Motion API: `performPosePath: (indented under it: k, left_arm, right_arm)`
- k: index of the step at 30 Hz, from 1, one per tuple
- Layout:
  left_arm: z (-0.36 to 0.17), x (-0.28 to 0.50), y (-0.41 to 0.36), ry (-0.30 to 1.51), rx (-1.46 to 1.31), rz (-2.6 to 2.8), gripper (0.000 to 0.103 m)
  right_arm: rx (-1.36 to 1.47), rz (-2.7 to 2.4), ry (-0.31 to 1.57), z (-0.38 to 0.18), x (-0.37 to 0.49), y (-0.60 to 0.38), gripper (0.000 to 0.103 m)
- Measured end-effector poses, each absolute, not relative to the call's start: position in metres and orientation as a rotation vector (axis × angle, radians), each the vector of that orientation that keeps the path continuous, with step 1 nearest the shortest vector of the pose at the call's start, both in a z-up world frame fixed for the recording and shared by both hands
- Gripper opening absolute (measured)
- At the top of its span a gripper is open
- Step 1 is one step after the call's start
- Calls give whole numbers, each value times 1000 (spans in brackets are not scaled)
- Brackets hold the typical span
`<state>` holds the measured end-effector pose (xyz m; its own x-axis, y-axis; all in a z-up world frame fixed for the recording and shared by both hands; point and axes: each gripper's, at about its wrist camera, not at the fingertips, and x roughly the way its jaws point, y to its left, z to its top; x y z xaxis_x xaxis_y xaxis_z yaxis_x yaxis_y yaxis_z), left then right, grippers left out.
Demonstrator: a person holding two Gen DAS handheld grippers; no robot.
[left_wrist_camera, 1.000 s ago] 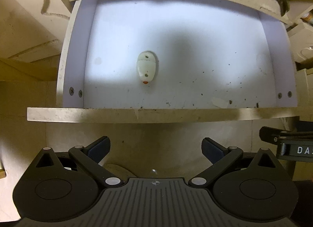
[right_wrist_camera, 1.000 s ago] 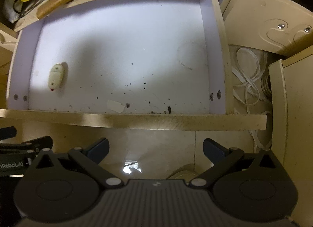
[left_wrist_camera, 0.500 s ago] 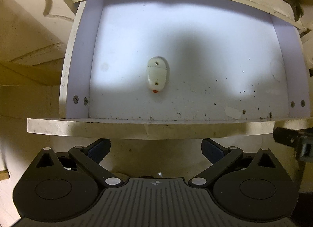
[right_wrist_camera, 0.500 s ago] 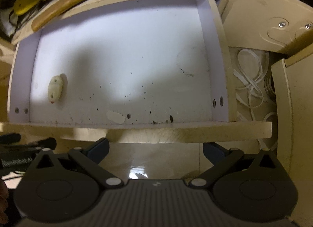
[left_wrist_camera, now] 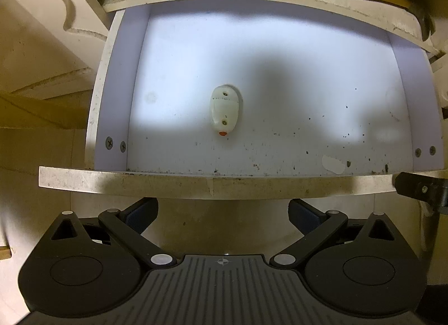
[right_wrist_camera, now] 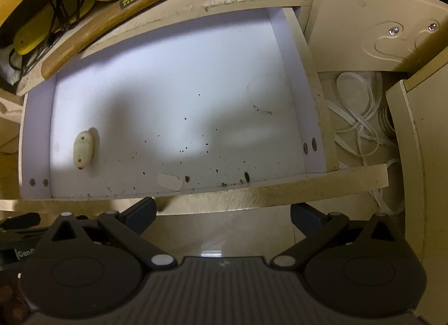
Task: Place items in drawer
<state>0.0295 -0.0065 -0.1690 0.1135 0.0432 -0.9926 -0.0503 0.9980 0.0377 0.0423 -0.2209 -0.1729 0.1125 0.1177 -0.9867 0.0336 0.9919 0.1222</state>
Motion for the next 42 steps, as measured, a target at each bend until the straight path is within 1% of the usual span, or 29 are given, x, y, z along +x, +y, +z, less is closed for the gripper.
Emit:
performPosePath:
  k: [15, 19, 29, 42]
  left_arm:
    - [-168, 26, -10, 1444, 3, 79, 103]
    - [-170, 27, -10, 1447, 9, 77, 103]
    - [-178, 29, -3, 1457, 12, 62, 103]
    - [-185, 37, 3, 1355, 34, 75, 103]
  right_arm:
    - [1, 105, 1452, -174, 44, -207, 103]
    - [-52, 103, 1451, -179, 25, -205, 103]
    - [-49, 75, 1421, -186, 29, -203, 103]
    - [-52, 48, 1338, -183, 30, -199, 102]
